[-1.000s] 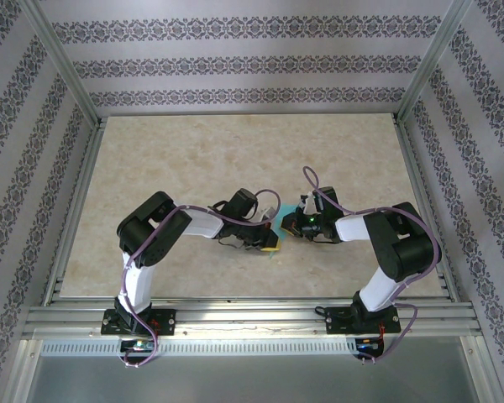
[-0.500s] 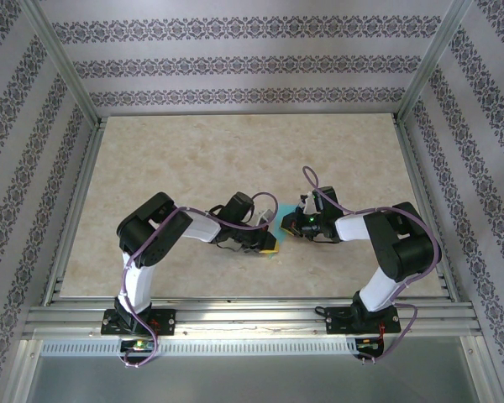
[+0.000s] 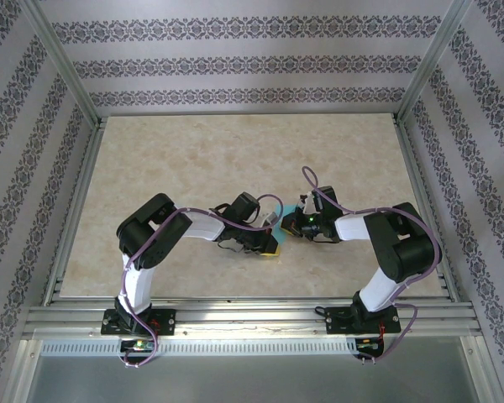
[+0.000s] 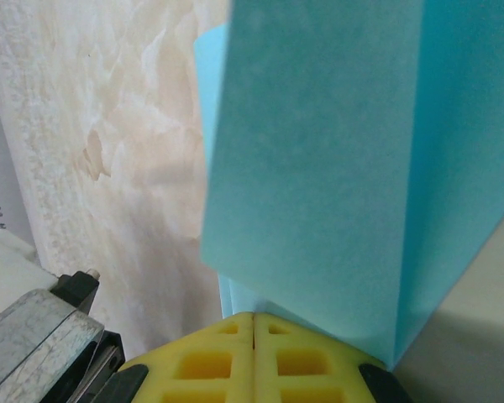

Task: Fold a paper plane with a square sheet of paper (pick it up from the middle)
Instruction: Fold the wing for the fifth time at the center of the table.

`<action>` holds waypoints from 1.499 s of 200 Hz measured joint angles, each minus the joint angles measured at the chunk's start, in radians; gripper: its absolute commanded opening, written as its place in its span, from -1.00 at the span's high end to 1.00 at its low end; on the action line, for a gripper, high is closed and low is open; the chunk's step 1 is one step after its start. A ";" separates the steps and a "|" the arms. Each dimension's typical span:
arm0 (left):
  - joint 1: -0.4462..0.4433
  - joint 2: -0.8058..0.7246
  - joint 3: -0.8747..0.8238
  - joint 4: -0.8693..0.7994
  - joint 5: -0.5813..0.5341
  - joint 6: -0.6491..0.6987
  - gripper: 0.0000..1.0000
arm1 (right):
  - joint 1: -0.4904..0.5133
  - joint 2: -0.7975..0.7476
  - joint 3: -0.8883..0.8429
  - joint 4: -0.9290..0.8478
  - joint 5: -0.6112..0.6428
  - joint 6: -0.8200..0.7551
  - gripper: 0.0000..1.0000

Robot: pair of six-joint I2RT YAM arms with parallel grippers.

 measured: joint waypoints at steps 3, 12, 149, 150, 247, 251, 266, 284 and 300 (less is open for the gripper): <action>0.000 0.000 0.001 -0.004 -0.002 0.005 0.95 | 0.000 0.000 0.000 -0.001 0.000 -0.001 0.87; -0.004 -0.002 0.002 -0.013 -0.005 0.016 0.95 | 0.000 -0.001 0.001 -0.002 0.001 -0.002 0.87; -0.047 -0.091 -0.067 -0.133 -0.040 0.068 0.92 | 0.000 -0.009 0.003 -0.027 0.005 -0.017 0.88; -0.047 -0.092 -0.069 -0.134 -0.039 0.068 0.92 | 0.000 -0.009 0.003 -0.027 0.005 -0.017 0.88; 0.011 -0.187 -0.036 0.057 0.007 -0.086 1.00 | 0.007 -0.014 0.003 -0.029 0.017 -0.015 0.88; 0.014 -0.177 -0.024 0.055 0.000 -0.089 1.00 | 0.007 -0.014 0.003 -0.029 0.017 -0.013 0.88; 0.015 -0.135 0.019 0.048 -0.034 -0.093 1.00 | 0.011 -0.014 0.003 -0.029 0.020 -0.012 0.88; 0.015 -0.105 0.048 0.021 -0.066 -0.094 1.00 | 0.013 -0.016 0.003 -0.031 0.024 -0.012 0.88; 0.015 -0.074 0.083 -0.017 -0.081 -0.092 1.00 | 0.013 -0.016 0.003 -0.031 0.024 -0.011 0.88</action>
